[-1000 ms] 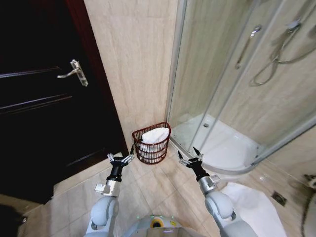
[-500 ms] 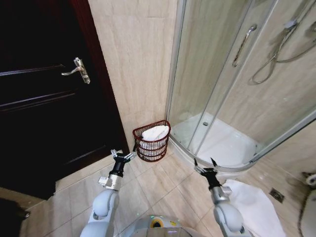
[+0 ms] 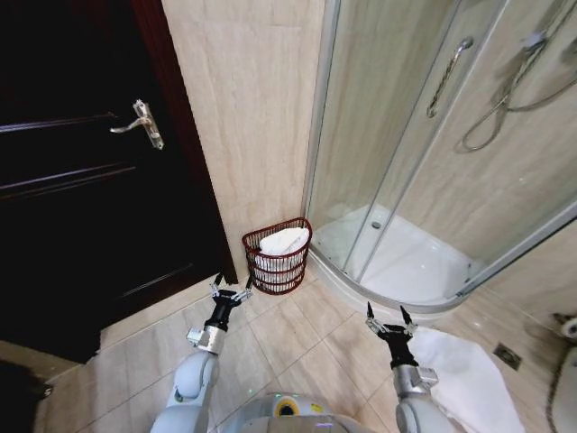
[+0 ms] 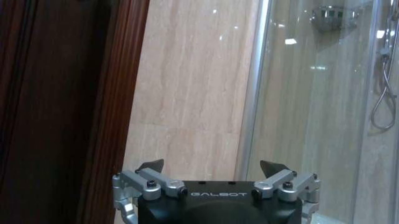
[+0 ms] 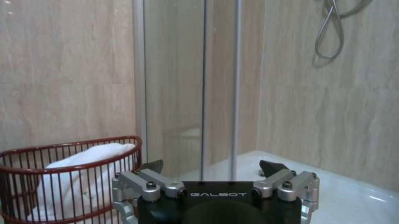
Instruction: Discard the used towel into the hamper.
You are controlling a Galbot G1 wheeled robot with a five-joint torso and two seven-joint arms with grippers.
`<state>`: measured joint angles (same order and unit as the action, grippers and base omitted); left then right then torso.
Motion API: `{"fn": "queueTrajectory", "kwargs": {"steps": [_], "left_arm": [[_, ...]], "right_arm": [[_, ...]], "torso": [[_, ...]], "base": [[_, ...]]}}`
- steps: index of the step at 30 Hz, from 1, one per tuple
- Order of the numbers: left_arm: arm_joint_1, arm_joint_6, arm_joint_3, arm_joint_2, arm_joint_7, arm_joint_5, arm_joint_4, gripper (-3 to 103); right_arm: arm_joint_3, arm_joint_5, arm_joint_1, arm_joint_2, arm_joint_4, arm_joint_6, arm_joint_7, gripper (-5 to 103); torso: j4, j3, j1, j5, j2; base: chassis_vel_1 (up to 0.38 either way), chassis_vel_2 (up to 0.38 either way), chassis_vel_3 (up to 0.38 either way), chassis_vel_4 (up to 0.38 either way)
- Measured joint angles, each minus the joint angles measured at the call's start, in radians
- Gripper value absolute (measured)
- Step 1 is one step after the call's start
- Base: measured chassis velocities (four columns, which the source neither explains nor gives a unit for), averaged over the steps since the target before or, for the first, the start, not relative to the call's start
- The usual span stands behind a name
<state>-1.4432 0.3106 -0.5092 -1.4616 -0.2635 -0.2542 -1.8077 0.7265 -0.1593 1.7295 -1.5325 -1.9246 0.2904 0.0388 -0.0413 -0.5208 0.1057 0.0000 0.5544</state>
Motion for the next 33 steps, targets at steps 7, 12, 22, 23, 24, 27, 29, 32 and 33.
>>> {"fn": "queueTrajectory", "kwargs": {"steps": [7,12,22,23,24,27,29,32,33], "left_arm": [[-0.003,0.016,-0.003,0.006,-0.002,-0.014,0.004,100],[-0.006,0.029,-0.003,0.01,-0.009,-0.011,0.009,100],[-0.013,0.033,-0.007,0.016,-0.018,-0.003,0.001,100],[-0.013,0.034,-0.007,0.016,-0.019,-0.003,0.001,100],[-0.013,0.035,-0.007,0.015,-0.019,-0.003,0.001,100],[-0.015,0.037,-0.006,0.012,-0.02,-0.001,0.002,100],[-0.015,0.038,-0.005,0.009,-0.021,0.002,0.004,100],[-0.014,0.039,-0.005,0.007,-0.021,0.007,0.004,100],[-0.014,0.039,-0.005,0.007,-0.021,0.008,0.005,100]], "right_arm": [[0.006,0.008,0.011,-0.004,-0.023,0.0,0.003,100],[0.013,0.007,0.021,-0.001,-0.029,0.001,0.003,100],[0.004,0.008,0.029,-0.006,-0.037,0.008,0.002,100],[0.003,0.008,0.03,-0.006,-0.038,0.008,0.002,100],[0.003,0.009,0.03,-0.006,-0.039,0.008,0.002,100],[0.002,0.011,0.03,-0.006,-0.039,0.017,0.003,100],[0.001,0.012,0.029,-0.005,-0.039,0.026,0.007,100],[0.001,0.013,0.028,-0.005,-0.034,0.038,0.008,100],[0.0,0.013,0.028,-0.005,-0.033,0.04,0.008,100]], "torso": [[0.0001,0.014,-0.013,0.0,-0.027],[0.0002,0.025,-0.023,0.0,-0.049],[0.0001,0.036,-0.03,0.0,-0.066],[0.0002,0.037,-0.03,-0.0001,-0.067],[0.0002,0.038,-0.031,0.0,-0.068],[0.0001,0.039,-0.031,-0.0001,-0.071],[0.0,0.041,-0.032,0.0,-0.073],[0.0002,0.042,-0.033,0.0,-0.075],[0.0001,0.043,-0.033,0.0,-0.076]], "base": [[0.0,0.0,0.0,0.0],[0.0,0.0,0.0,0.0],[-0.026,-0.079,-0.087,-0.028],[-0.066,-0.112,-0.109,-0.055],[-0.066,-0.112,-0.118,-0.055],[-0.063,-0.113,-0.118,-0.082],[-0.088,-0.111,-0.113,-0.088],[-0.1,-0.111,-0.115,-0.118],[-0.113,-0.113,-0.111,-0.156]]}}
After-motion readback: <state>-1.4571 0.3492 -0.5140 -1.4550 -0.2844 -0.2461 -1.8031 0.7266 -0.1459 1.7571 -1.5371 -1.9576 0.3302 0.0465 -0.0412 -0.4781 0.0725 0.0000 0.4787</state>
